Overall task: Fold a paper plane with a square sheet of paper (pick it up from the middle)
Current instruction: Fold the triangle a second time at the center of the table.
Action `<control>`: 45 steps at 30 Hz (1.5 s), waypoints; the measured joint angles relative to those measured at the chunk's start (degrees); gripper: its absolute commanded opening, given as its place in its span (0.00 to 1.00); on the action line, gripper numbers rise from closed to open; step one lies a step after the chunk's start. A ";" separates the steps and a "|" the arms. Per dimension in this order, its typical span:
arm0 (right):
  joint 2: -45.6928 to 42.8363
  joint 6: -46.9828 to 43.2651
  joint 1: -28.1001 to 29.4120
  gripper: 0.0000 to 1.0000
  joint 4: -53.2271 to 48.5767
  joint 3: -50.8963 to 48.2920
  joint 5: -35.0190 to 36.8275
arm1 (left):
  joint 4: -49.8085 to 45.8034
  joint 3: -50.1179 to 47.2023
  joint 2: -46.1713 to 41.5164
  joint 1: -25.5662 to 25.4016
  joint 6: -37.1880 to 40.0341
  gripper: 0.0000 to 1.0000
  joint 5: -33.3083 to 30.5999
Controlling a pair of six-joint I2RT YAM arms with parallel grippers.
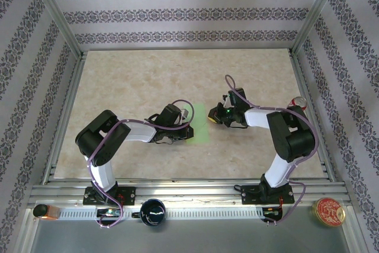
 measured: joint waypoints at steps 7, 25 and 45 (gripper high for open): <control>1.53 0.04 3.63 0.00 -0.20 0.17 -0.22 | 0.00 0.00 0.00 0.00 0.00 0.00 0.00; 4.24 -5.16 3.50 0.00 -7.34 3.85 0.74 | -3.50 3.78 -0.74 0.00 -2.08 0.00 0.70; 4.26 -4.70 3.52 0.00 -7.08 3.78 0.72 | -3.52 9.31 6.21 -0.74 -3.72 0.00 1.53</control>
